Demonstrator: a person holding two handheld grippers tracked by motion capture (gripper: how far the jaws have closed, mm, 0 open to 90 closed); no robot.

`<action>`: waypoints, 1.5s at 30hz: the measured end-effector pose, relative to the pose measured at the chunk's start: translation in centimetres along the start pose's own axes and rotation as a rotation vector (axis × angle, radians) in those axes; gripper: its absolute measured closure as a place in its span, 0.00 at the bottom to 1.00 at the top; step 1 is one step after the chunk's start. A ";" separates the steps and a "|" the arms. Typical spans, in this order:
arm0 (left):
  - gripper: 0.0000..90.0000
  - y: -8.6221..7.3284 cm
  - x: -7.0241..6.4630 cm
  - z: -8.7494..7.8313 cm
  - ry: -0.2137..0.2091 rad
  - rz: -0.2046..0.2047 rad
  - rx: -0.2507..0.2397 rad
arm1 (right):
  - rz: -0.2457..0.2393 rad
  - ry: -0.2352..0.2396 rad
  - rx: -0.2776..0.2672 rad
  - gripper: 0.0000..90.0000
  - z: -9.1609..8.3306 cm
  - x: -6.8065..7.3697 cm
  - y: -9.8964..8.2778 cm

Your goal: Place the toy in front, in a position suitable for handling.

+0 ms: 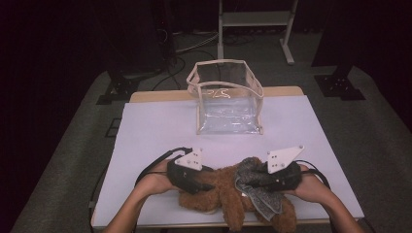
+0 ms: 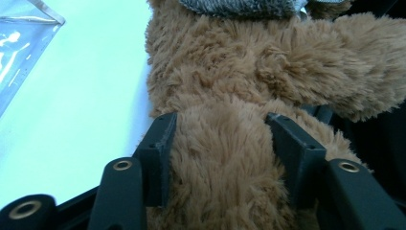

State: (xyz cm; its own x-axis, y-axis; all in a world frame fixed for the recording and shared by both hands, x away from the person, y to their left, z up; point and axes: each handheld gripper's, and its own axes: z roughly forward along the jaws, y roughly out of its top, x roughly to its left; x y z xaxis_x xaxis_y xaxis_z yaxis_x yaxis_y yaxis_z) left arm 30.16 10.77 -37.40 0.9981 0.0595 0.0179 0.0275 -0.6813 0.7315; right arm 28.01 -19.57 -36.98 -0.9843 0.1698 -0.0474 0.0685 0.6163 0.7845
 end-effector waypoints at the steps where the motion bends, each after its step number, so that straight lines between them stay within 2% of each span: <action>1: 0.53 0.0 0.0 -0.1 0.002 0.007 0.003 | 0.000 0.001 0.001 0.80 0.0 0.0 0.0; 6: 0.63 0.2 -0.2 -0.1 0.006 0.026 0.024 | 0.000 0.000 0.004 0.80 0.0 0.0 0.0; 12: 0.81 0.7 -0.4 0.2 0.039 0.013 0.069 | 0.001 -0.001 0.001 0.79 0.0 -0.1 0.0; 16: 0.87 1.4 -0.3 0.1 0.065 0.041 0.098 | 0.017 -0.002 -0.009 0.79 -0.3 -0.4 -0.1; 21: 0.88 2.0 0.4 -0.1 0.074 0.032 0.089 | 0.024 -0.017 -0.014 0.78 -0.7 -1.1 0.0; 28: 0.89 3.2 1.8 -0.3 0.099 0.051 0.104 | 0.046 -0.029 -0.018 0.79 -1.2 -2.4 0.5; 33: 0.89 3.7 2.6 -0.8 0.118 0.061 0.110 | 0.034 -0.031 -0.008 0.79 -1.5 -2.5 1.2; 41: 0.89 3.9 4.2 -2.5 0.202 0.054 0.126 | 0.017 -0.037 0.009 0.79 -1.0 -3.1 2.3; 43: 0.88 3.7 4.4 -2.7 0.206 0.048 0.128 | 0.026 -0.035 0.005 0.79 -0.8 -3.5 2.6; 45: 0.88 3.2 4.3 -2.7 0.193 0.041 0.122 | 0.031 -0.033 -0.002 0.79 -0.4 -4.0 2.7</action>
State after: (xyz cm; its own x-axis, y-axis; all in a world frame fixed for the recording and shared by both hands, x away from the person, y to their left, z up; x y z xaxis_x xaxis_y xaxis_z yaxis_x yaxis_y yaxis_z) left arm 34.37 10.84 -33.10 0.9697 0.1605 0.1842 0.0055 -0.7683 0.6401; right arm 32.05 -18.92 -34.40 -0.9757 0.2146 -0.0433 0.0990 0.6091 0.7869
